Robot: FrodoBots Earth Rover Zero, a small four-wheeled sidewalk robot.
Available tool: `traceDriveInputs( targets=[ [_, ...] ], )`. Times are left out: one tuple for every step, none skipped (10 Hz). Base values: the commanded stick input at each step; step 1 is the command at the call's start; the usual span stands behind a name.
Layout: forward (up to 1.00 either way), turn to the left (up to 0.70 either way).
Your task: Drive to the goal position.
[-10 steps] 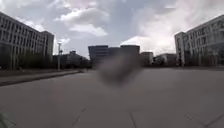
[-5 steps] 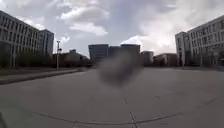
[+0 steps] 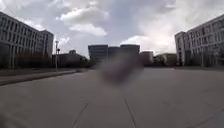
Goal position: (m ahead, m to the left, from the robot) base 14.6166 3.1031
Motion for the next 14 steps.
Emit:
traceDriveInputs(
  targets=[
    [0.70, 0.00],
    [0.70, 0.00],
    [0.70, 0.00],
    [0.70, 0.00],
    [0.70, 0.00],
    [0.70, 0.00],
    [0.70, 0.00],
    [0.70, 0.00],
    [0.70, 0.00],
    [0.70, 0.00],
    [0.70, 0.00],
    [0.70, 0.00],
    [0.70, 0.00],
    [0.70, 0.00]
  ],
)
